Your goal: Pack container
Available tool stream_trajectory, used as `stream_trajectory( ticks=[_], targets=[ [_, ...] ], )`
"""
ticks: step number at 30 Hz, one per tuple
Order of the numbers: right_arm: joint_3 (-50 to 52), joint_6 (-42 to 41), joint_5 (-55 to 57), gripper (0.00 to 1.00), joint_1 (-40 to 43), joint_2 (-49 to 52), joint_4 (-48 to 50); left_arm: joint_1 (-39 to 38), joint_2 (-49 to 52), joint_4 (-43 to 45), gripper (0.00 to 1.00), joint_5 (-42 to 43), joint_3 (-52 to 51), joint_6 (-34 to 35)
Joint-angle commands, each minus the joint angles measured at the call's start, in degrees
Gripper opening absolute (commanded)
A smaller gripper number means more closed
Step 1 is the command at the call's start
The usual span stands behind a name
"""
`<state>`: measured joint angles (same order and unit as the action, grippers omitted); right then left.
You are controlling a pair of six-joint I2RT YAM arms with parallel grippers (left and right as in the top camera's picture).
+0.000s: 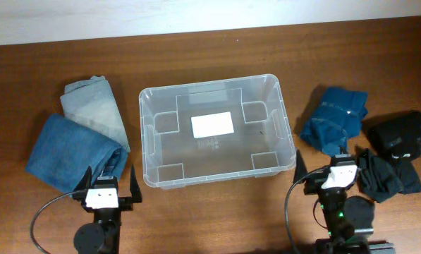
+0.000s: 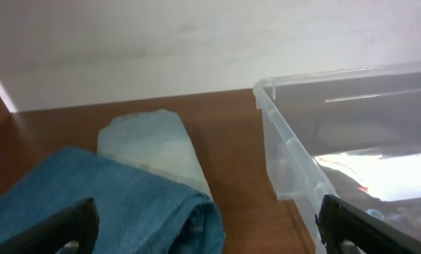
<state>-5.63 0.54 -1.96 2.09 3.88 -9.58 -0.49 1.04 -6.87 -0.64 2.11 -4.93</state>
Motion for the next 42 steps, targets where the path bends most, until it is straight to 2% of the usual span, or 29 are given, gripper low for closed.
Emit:
stream_trajectory(
  ticks=[1,7,12,18,21,29,34,42],
  targets=[
    [-10.6,-3.0,4.8,0.98,-0.1,7.3,-2.4,-0.2,2.6,-0.9,0.99,0.3,6.4,0.8],
    [-36.8,-2.8,4.9,0.98,-0.1,37.6,-16.7,-0.2,17.7,-6.0,0.99,-1.7,21.1,0.8],
    [-53.5,-2.5,3.0,0.98,2.0,57.3,-30.2,-0.2,31.4,-15.2,0.99,-0.2,32.4,0.9],
    [-69.1,-2.4,-1.1,0.98,9.5,76.7,-44.5,-0.2,46.1,-26.0,0.99,3.3,45.8,1.5],
    [-71.0,-2.3,-3.8,0.98,14.8,82.6,-46.0,-0.2,51.2,-28.8,0.99,3.5,49.8,1.5],
    [-70.8,2.1,-22.7,0.98,29.1,96.1,-43.6,-0.2,56.1,-29.0,0.99,3.5,50.7,1.5],
    [-70.8,2.5,-28.0,0.98,31.6,104.5,-40.1,-0.2,56.3,-28.9,0.99,3.4,50.7,1.5],
    [-70.8,2.4,-35.7,0.98,31.6,114.0,-29.2,-0.2,56.3,-29.0,0.99,3.5,50.7,1.5]
  ],
)
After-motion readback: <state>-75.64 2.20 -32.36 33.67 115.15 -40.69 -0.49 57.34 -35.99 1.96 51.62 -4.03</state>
